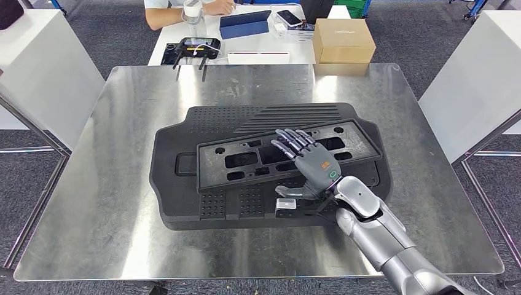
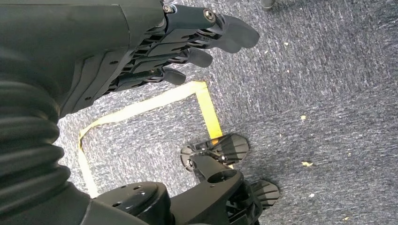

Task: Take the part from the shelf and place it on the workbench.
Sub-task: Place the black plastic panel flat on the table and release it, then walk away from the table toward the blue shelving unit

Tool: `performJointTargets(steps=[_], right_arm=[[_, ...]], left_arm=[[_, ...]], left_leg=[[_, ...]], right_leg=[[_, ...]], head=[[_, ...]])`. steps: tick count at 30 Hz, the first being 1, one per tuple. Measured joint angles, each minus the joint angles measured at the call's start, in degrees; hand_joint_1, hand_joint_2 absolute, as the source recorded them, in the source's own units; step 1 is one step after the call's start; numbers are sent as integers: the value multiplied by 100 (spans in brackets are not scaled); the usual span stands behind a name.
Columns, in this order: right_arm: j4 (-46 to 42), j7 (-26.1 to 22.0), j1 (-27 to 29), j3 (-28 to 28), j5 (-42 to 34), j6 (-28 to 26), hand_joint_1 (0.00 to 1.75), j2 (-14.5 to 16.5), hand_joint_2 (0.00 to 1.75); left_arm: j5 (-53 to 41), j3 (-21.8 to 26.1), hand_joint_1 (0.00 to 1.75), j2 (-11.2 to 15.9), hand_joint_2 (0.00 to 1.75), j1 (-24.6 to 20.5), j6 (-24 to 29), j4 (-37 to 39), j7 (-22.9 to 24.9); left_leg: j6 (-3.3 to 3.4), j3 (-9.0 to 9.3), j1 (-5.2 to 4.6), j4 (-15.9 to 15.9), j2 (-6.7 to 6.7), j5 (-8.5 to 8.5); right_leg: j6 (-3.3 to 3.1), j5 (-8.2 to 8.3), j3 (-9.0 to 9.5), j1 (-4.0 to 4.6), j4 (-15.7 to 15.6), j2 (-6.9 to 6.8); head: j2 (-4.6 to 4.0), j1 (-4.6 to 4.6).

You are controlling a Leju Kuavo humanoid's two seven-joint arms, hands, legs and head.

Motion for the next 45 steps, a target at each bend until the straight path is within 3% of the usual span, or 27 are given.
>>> performJointTargets(steps=[3, 7, 15, 22, 27, 34, 45], right_arm=[[-125, -77, 71, -52, -245, 95, 0, 9, 0], [-1171, -365, 563, -371, -1418, 614, 0, 109, 0], [-2037, -627, 929, -548, -2109, 776, 0, 201, 0], [-3345, -1317, 1772, -782, -4757, 1847, 0, 569, 0], [-4311, -1526, 2647, -949, -5935, 2456, 0, 903, 0], [-5254, -1777, 3703, -1432, -6387, 2589, 0, 1166, 0], [-5799, -1784, 4317, -2031, -6359, 2489, 0, 1327, 0]], left_arm=[[1, 2, 0, 0, 0, 2, 1, 0, 5], [59, 44, 0, 0, 0, 18, 14, 0, 16], [101, 98, 0, 0, 0, 47, 55, 0, 14], [189, 215, 0, 0, 0, 137, 172, 0, -114], [329, 343, 0, 2, 0, 223, 327, 0, -160], [477, 550, 0, 1, 0, 296, 442, 0, -157], [534, 701, 0, -13, 0, 299, 428, 0, -208]], left_leg=[[0, 0, 0, 0, 0, 0], [0, -2, 0, 0, -1, -1], [0, -1, 0, 0, -2, -1], [-7, -1, 3, -1, -2, -10], [-11, 1, 4, -3, -1, -18], [-7, 2, 0, -3, 4, -30], [-3, 9, 0, -3, 9, -34]], right_leg=[[0, 0, 0, 0, 0, 0], [0, -1, 0, 0, 0, 0], [0, -1, 0, -1, 0, 0], [-2, -7, -2, 2, 0, 1], [-3, -19, -1, 4, -1, 1], [2, -23, 4, -1, -2, 4], [3, -23, 11, -1, -3, 7]], head=[[0, 1], [0, 1], [0, 2], [0, 2], [0, 2], [0, 3], [0, 2]])
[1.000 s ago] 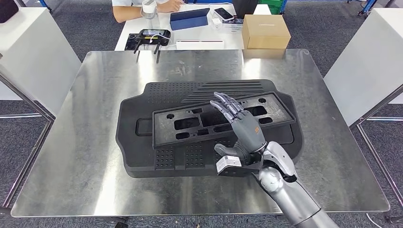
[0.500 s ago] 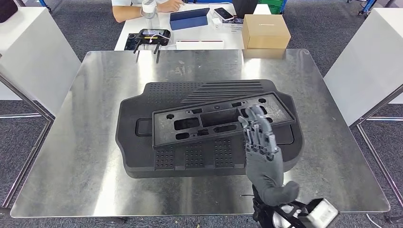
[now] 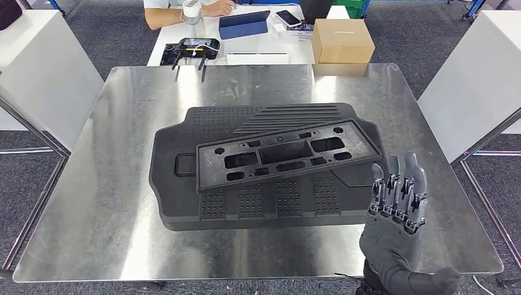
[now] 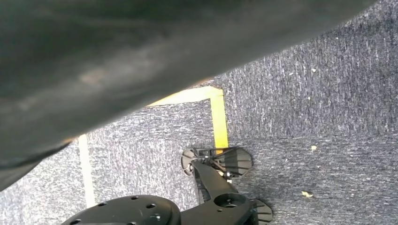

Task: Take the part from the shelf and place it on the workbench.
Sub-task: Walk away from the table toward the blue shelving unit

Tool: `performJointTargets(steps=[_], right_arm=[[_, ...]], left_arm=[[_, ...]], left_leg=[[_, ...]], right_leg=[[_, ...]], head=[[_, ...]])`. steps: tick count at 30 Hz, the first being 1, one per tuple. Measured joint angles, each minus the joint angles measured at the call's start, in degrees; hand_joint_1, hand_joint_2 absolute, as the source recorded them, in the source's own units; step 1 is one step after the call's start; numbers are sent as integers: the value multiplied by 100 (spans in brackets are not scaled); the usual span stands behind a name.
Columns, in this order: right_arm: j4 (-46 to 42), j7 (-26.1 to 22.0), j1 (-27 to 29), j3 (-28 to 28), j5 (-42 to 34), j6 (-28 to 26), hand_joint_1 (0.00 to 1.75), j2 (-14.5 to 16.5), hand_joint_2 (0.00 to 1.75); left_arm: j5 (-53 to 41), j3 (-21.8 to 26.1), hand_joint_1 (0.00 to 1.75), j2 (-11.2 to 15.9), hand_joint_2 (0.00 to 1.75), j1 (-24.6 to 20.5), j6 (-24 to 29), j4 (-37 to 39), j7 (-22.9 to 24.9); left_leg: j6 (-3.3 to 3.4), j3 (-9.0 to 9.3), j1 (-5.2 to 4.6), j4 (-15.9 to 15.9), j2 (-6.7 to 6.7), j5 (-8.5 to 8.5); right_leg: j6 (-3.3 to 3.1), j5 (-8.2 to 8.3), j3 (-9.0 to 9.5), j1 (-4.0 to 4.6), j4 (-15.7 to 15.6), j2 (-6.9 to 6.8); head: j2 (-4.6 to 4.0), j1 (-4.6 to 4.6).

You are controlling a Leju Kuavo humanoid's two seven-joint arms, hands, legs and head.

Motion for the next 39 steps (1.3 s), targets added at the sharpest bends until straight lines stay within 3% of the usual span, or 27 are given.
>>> performJointTargets(steps=[7, 11, 13, 15, 16, 17, 18, 20, 21, 23, 26, 28, 30, 31, 32, 33, 36, 37, 39], right_arm=[[-81, -1, 90, -121, -1, -31, 0, 25, 0], [-170, -18, 178, -240, -21, -101, 0, 83, 0], [-209, -33, 213, -327, -36, -114, 0, 98, 0], [-218, -38, 258, -406, -50, -122, 0, 104, 0], [-219, -39, 278, -446, -52, -123, 0, 105, 0], [-219, -40, 290, -480, -52, -125, 0, 105, 0], [-219, -40, 295, -511, -51, -126, 0, 106, 0], [-220, -41, 291, -554, -50, -126, 0, 111, 0], [-223, -41, 292, -565, -51, -123, 0, 122, 0], [-232, -41, 292, -590, -59, -117, 0, 144, 0], [-240, -41, 300, -617, -58, -110, 0, 174, 0], [-247, -42, 300, -626, -58, -106, 0, 191, 0], [-251, -42, 300, -639, -59, -105, 0, 202, 0], [-251, -42, 301, -648, -60, -104, 0, 205, 0], [-250, -42, 301, -658, -61, -103, 0, 206, 0], [-250, -42, 301, -668, -62, -103, 0, 207, 0], [-250, -41, 300, -694, -69, -102, 0, 216, 0], [-250, -40, 299, -703, -70, -101, 0, 221, 0], [-250, -36, 297, -712, -76, -99, 0, 232, 0]], left_arm=[[5, 36, 0, -9, 0, 0, -4, 0, -1], [47, 57, 0, -30, 0, 3, -53, 1, 9], [67, 69, 0, -50, 0, 2, -94, 2, 14], [93, 94, 0, -56, 0, 2, -134, 2, 15], [108, 109, 0, -60, 0, 2, -153, 2, 15], [125, 125, 0, -65, 0, 2, -166, 2, 15], [140, 137, 0, -70, 0, 3, -176, 2, 15], [168, 163, 0, -64, 0, 4, -193, -8, 14], [175, 176, 0, -61, 0, 5, -201, -15, 10], [179, 200, 0, -55, 0, 6, -216, -30, 4], [183, 220, 0, -80, 0, 5, -234, -28, 2], [183, 229, 0, -94, 0, 4, -245, -27, 1], [183, 238, 0, -101, 0, 4, -249, -26, 0], [183, 243, 0, -101, 0, 5, -251, -26, 0], [184, 247, 0, -101, 0, 5, -252, -26, 0], [185, 251, 0, -101, 0, 4, -253, -26, 0], [191, 266, 0, -108, 0, -11, -254, -27, -1], [193, 273, 0, -114, 0, -17, -255, -28, -1], [201, 285, 0, -126, 0, -16, -255, -28, -2]], left_leg=[[9, 2, -6, 8, 1, -5], [137, 119, 25, -160, 13, 125], [159, 177, 80, -266, 37, 196], [158, 164, 101, -275, 50, 208], [145, 154, 111, -274, 56, 212], [119, 144, 130, -272, 59, 216], [81, 135, 158, -263, 58, 217], [-34, 109, 197, -199, 50, 186], [-97, 96, 200, -150, 46, 158], [-192, 80, 188, -95, 37, 133], [-253, 50, 243, -12, 34, 60], [-247, -147, 262, 470, 37, -308], [-214, -457, 250, 1258, 36, -762], [-194, -552, 244, 1543, 35, -884], [-169, -544, 239, 1619, 35, -891], [-138, -427, 232, 1484, 34, -802], [-78, 257, 203, 377, 27, -397], [-80, 384, 179, 140, 23, -331], [-71, 401, 105, 39, 14, -264]], right_leg=[[7, 5, 8, -12, -14, 1], [83, -16, 26, -17, -1, 0], [58, -279, -171, -24, 463, -1], [65, -594, -483, -70, 1199, -2], [103, -671, -572, -105, 1428, -4], [169, -664, -550, -144, 1437, -7], [257, -577, -396, -188, 1203, -14], [428, -358, 95, -265, 416, -30], [439, -292, 278, -284, 129, -21], [331, -278, 377, -261, 1, 8], [148, -244, 327, -229, 45, 15], [47, -201, 276, -210, 40, 9], [-36, -159, 210, -148, 43, 4], [-65, -138, 175, -114, 45, 3], [-84, -117, 145, -84, 46, 3], [-94, -94, 120, -62, 48, 4], [-44, -27, 84, -18, 59, 8], [-6, 0, 78, -13, 61, 7], [76, 64, 67, -28, 49, 3]], head=[[0, -1], [0, 2], [0, 12], [0, 12], [0, 10], [0, 10], [0, 11], [0, 27], [0, 36], [0, 27], [0, -16], [0, -33], [0, -40], [0, -43], [0, -43], [0, -43], [0, -38], [0, -31], [0, -20]])
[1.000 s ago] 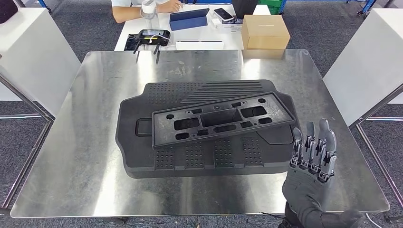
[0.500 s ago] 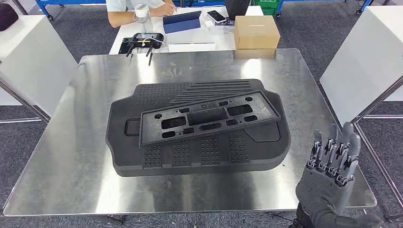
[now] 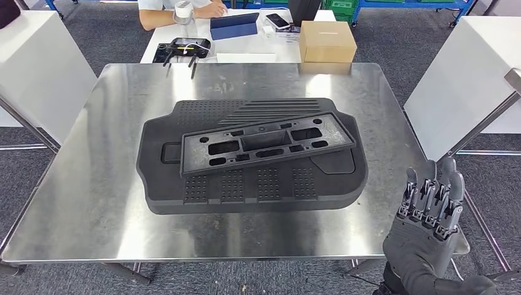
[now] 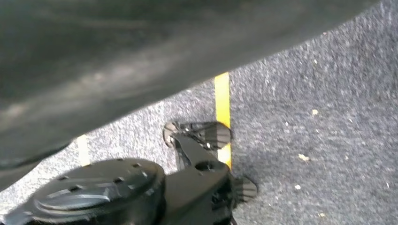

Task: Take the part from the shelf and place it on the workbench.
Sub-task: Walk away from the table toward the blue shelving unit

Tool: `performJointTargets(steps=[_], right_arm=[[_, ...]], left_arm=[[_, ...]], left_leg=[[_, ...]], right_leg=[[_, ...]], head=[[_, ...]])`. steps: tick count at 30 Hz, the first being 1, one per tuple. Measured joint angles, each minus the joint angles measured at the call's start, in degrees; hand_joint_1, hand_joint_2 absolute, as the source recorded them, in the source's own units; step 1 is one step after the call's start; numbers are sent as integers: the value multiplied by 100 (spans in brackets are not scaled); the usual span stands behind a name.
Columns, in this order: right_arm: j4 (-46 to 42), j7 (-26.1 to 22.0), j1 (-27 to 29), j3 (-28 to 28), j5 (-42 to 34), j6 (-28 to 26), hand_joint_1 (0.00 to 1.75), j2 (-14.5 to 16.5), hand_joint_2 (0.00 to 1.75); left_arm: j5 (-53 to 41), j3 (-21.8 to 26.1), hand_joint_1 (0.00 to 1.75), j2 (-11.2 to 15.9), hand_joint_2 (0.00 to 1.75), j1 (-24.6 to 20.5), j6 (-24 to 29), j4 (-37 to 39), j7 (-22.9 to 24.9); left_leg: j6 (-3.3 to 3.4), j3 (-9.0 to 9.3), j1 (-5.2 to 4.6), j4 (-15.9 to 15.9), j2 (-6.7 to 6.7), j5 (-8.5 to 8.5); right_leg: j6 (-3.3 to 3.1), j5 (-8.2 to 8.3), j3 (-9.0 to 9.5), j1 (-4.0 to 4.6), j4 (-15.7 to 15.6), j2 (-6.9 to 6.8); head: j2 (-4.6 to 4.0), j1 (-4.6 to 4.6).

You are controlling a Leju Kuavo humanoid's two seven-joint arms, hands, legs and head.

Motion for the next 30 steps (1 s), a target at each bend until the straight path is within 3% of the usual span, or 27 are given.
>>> performJointTargets(steps=[2, 3, 6, 8, 9, 11, 13, 14, 17, 19, 21, 22, 23, 24, 26, 28, 30], right_arm=[[0, 5, 2, -12, -4, 1, 0, 7, 0], [0, 7, 4, -24, -5, 1, 0, 8, 0], [2, 16, 4, -69, -6, 1, 0, 10, 0], [9, 20, 4, -91, -8, 1, 0, 14, 0], [13, 22, 4, -97, -8, 1, 0, 15, 0], [15, 30, -2, -101, -8, 2, 0, 17, 0], [15, 36, -16, -101, -9, 6, 0, 24, 0], [15, 36, -20, -102, -9, 8, 0, 28, 0], [18, 36, -25, -120, -9, 15, 0, 42, 0], [20, 43, -30, -129, -10, 21, 0, 57, 0], [26, 53, -31, -136, -10, 27, 0, 69, 0], [32, 60, -31, -139, -10, 31, 0, 74, 0], [39, 66, -32, -142, -11, 34, 0, 79, 0], [47, 73, -31, -144, -11, 38, 0, 84, 0], [58, 82, -33, -148, -11, 46, 0, 90, 0], [61, 89, -45, -153, -11, 50, 0, 97, 0], [62, 96, -59, -157, -10, 51, 0, 108, 0]], left_arm=[[15, 7, 0, -3, 0, 7, 0, 1, 2], [23, 9, 0, -3, 0, 6, -1, 0, 3], [43, 14, 0, 2, 0, 0, -4, -4, 10], [45, 16, 0, 1, 0, 2, -9, -4, 16], [45, 16, 0, -3, 0, 3, -10, -4, 17], [45, 17, 0, -15, 0, 5, -13, -3, 19], [45, 17, 0, -27, 0, 5, -14, -2, 19], [45, 17, 0, -28, 0, 4, -14, -3, 20], [45, 22, 0, -25, 0, 5, -16, -4, 24], [45, 31, 0, -19, 0, 7, -18, -4, 31], [45, 44, 0, -16, 0, 9, -23, -3, 45], [44, 50, 0, -17, 0, 9, -29, -2, 51], [44, 55, 0, -18, 0, 9, -36, -2, 55], [43, 56, 0, -18, 0, 8, -42, -2, 57], [43, 58, 0, -19, 0, 5, -45, -2, 58], [38, 61, 0, -34, 0, -1, -45, 0, 61], [33, 66, 0, -46, 0, -5, -45, 1, 66]], left_leg=[[78, -73, -35, -27, 9, 100], [124, -131, -39, -40, 20, 157], [214, -349, -57, -47, 50, 313], [222, -490, -78, -41, 60, 410], [218, -553, -85, -39, 63, 457], [200, -623, -91, -36, 60, 539], [156, -663, -113, -26, 56, 615], [131, -680, -122, -23, 56, 650], [46, -715, -115, 14, 47, 677], [-10, -815, -90, 309, 33, 356], [-62, -1002, -51, 987, 27, -180], [-88, -1074, -28, 1326, 25, -351], [-113, -1089, -1, 1547, 24, -399], [-138, -1009, 31, 1566, 24, -316], [-205, -577, 111, 1019, 23, -1], [-255, -170, 128, 366, -15, 115], [-217, -126, 82, 162, -66, 71]], right_leg=[[56, -4, -52, -43, 26, 0], [44, -122, -125, -51, 147, 0], [-57, -804, -466, -50, 1118, 1], [-27, -1011, -505, -46, 1614, 1], [14, -979, -368, -43, 1562, 1], [74, -801, 208, -26, 845, -3], [52, -723, 765, 12, 31, -15], [27, -723, 885, 26, -169, -19], [-58, -672, 830, -2, -235, -29], [-162, -602, 764, -51, -250, -50], [-222, -530, 679, -47, -246, -68], [-225, -491, 644, -42, -242, -72], [-213, -451, 606, -40, -237, -74], [-195, -415, 570, -43, -225, -73], [-157, -366, 493, -66, -163, -69], [-101, -340, 389, -67, -63, -64], [-3, -285, 281, -56, -1, -57]], head=[[0, -3], [0, 4], [0, 33], [0, 35], [0, 35], [0, 39], [0, 37], [0, 35], [0, 19], [0, -8], [0, -29], [0, -31], [0, -31], [0, -32], [0, -32], [0, -42], [0, -50]])
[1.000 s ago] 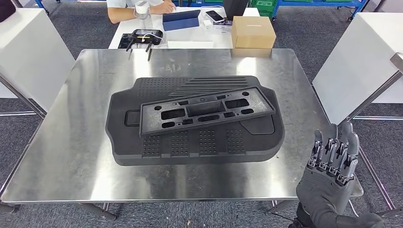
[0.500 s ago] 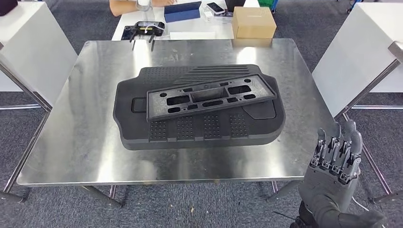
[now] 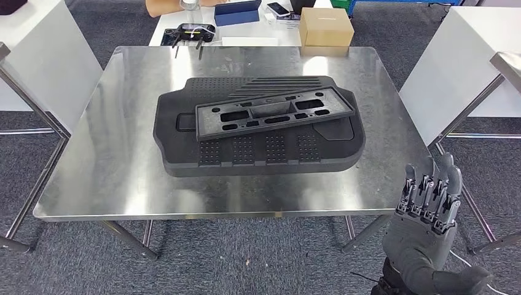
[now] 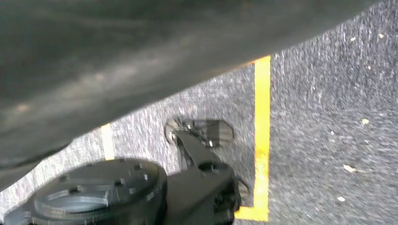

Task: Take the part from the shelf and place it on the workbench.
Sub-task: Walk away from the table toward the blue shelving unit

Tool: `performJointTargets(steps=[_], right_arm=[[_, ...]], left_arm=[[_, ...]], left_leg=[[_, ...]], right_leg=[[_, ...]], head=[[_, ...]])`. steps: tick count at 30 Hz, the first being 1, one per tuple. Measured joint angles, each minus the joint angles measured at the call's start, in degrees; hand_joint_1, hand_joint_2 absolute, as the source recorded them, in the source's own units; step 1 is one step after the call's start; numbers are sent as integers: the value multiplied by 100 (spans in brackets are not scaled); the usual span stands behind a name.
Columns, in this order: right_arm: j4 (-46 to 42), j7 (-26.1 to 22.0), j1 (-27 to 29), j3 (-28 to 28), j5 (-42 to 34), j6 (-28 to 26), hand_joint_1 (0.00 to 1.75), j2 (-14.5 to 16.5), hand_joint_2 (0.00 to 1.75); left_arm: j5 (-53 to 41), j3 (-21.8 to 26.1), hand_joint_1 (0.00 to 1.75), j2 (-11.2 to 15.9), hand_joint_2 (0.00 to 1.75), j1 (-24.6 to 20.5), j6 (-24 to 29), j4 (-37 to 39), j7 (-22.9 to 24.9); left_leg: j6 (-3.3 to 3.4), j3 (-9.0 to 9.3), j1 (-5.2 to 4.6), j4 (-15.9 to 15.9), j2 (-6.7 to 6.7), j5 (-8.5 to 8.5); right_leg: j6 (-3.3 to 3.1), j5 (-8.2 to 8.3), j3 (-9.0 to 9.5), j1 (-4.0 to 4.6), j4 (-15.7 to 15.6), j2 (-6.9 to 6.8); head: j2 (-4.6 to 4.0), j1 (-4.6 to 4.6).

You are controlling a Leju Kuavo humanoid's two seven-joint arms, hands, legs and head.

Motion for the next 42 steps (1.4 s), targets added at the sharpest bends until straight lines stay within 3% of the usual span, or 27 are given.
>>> performJointTargets(steps=[2, 3, 5, 7, 9, 10, 11, 13, 14, 15, 17, 18, 19, 22, 23, 24, 25, 27, 29, 30, 32, 34, 36, 38, 39, 40, 42], right_arm=[[7, 7, -2, -8, 1, 1, 0, 5, 0], [12, 9, 0, -16, 1, 1, 0, 5, 0], [19, 10, -2, -31, 1, 0, 0, 5, 0], [29, 20, -4, -38, 0, -4, 0, 5, 0], [48, 42, -3, -55, -1, -9, 0, 5, 0], [56, 50, -3, -63, -3, -10, 0, 5, 0], [62, 56, -4, -70, -4, -10, 0, 5, 0], [63, 58, -15, -74, -9, -11, 0, 8, 0], [64, 61, -21, -74, -11, -13, 0, 10, 0], [66, 63, -26, -75, -14, -15, 0, 13, 0], [72, 67, -23, -80, -16, -20, 0, 19, 0], [75, 67, -24, -82, -16, -21, 0, 24, 0], [79, 68, -23, -84, -15, -21, 0, 31, 0], [99, 77, -18, -90, -15, -21, 0, 50, 0], [108, 80, -16, -91, -15, -21, 0, 53, 0], [117, 83, -17, -91, -15, -21, 0, 56, 0], [126, 87, -16, -92, -15, -21, 0, 57, 0], [137, 93, -15, -95, -17, -22, 0, 58, 0], [142, 96, -20, -98, -25, -25, 0, 60, 0], [143, 97, -21, -100, -31, -26, 0, 61, 0], [151, 100, -17, -107, -45, -32, 0, 64, 0], [163, 103, -5, -120, -52, -42, 0, 66, 0], [170, 105, 2, -129, -52, -48, 0, 66, 0], [181, 105, 2, -130, -52, -49, 0, 66, 0], [190, 105, 3, -130, -52, -50, 0, 66, 0], [198, 105, 3, -131, -52, -50, 0, 66, 0], [205, 107, 0, -131, -54, -50, 0, 66, 0]], left_arm=[[-1, 7, 0, 7, 0, 3, 0, -1, 4], [-1, 10, 0, 12, 0, 4, 1, -2, 7], [-1, 12, 0, 23, 0, 3, 2, -4, 9], [-2, 13, 0, 32, 0, 2, 3, -5, 11], [-3, 14, 0, 32, 0, 3, 4, -5, 15], [-3, 14, 0, 30, 0, 3, 5, -5, 17], [-4, 14, 0, 25, 0, 2, 7, -4, 19], [-5, 15, 0, 4, 0, -1, 10, -3, 19], [-5, 17, 0, -5, 0, -3, 15, -3, 19], [-5, 20, 0, -12, 0, -4, 19, -3, 19], [-5, 26, 0, -12, 0, 1, 27, -4, 20], [-6, 29, 0, -10, 0, 4, 29, -4, 21], [-6, 31, 0, -8, 0, 9, 30, -4, 21], [-6, 34, 0, -6, 0, 16, 33, -3, 23], [-7, 34, 0, -5, 0, 17, 36, -3, 23], [-8, 34, 0, -5, 0, 16, 39, -3, 23], [-11, 34, 0, -5, 0, 15, 41, -3, 23], [-32, 34, 0, -13, 0, 9, 45, -3, 23], [-55, 34, 0, -24, 0, 1, 50, -3, 19], [-63, 34, 0, -27, 0, -4, 55, -3, 14], [-66, 34, 0, -19, 0, -4, 69, -4, 6], [-68, 34, 0, -7, 0, -3, 87, -5, 3], [-69, 34, 0, 3, 0, -5, 99, -7, 1], [-69, 34, 0, 8, 0, -6, 103, -8, -1], [-69, 34, 0, 8, 0, -6, 103, -8, -1], [-69, 34, 0, 7, 0, -6, 103, -8, -1], [-73, 34, 0, 3, 0, -6, 106, -8, -1]], left_leg=[[127, -121, -36, -14, -4, 55], [206, -182, -54, -18, 5, 107], [344, -318, -78, -29, 26, 223], [410, -479, -118, -27, 39, 343], [432, -645, -165, -25, 54, 469], [437, -721, -182, -24, 58, 530], [437, -789, -193, -24, 61, 592], [414, -878, -207, -20, 62, 703], [393, -896, -212, -27, 66, 759], [366, -903, -211, -39, 72, 816], [300, -916, -200, -69, 82, 905], [266, -946, -193, -37, 82, 846], [233, -988, -188, 72, 80, 677], [139, -1180, -138, 978, 77, -138], [106, -1208, -109, 1295, 77, -250], [69, -1172, -74, 1481, 79, -223], [34, -1046, -35, 1470, 80, -87], [-65, -532, 42, 908, 78, 141], [-107, -88, 51, 249, 44, 67], [-86, -16, 26, 84, 27, -15], [55, -88, -23, 14, 23, 2], [219, -225, -46, -5, 50, 109], [332, -407, -63, -13, 74, 239], [362, -567, -86, -10, 86, 377], [362, -644, -96, -7, 92, 445], [358, -714, -102, -5, 96, 509], [338, -849, -105, -3, 97, 631]], right_leg=[[93, 36, -92, -24, 27, 7], [102, -36, -164, -36, 97, 8], [29, -413, -380, -36, 545, 10], [-40, -822, -611, -4, 1278, 12], [-21, -882, -619, 35, 1663, 14], [2, -779, -482, 65, 1571, 14], [8, -655, -232, 107, 1272, 14], [-64, -574, 424, 201, 380, 8], [-113, -592, 648, 236, 35, 4], [-159, -618, 763, 257, -166, 3], [-223, -539, 710, 236, -243, 4], [-260, -474, 668, 210, -262, 3], [-302, -403, 618, 180, -283, -2], [-350, -214, 425, 149, -288, -16], [-335, -153, 359, 144, -283, -20], [-314, -95, 288, 136, -273, -25], [-282, -44, 217, 119, -252, -28], [-212, 23, 60, 87, -150, -29], [-148, 61, -90, 83, -3, -33], [-110, 87, -147, 83, 40, -36], [-13, 160, -215, 63, 62, -33], [11, 31, -336, 36, 197, -14], [-55, -430, -571, 33, 760, 6], [-75, -816, -755, 39, 1500, 14], [-46, -848, -746, 42, 1702, 15], [-3, -778, -634, 49, 1692, 16], [47, -561, -102, 72, 1077, 17]], head=[[0, 9], [0, 20], [0, 40], [0, 56], [0, 57], [0, 58], [0, 56], [0, 57], [0, 53], [0, 53], [0, 52], [0, 55], [0, 50], [0, 40], [0, 41], [0, 39], [0, 40], [0, 36], [0, 34], [0, 32], [0, 41], [0, 44], [0, 54], [0, 65], [0, 64], [0, 64], [0, 65]])
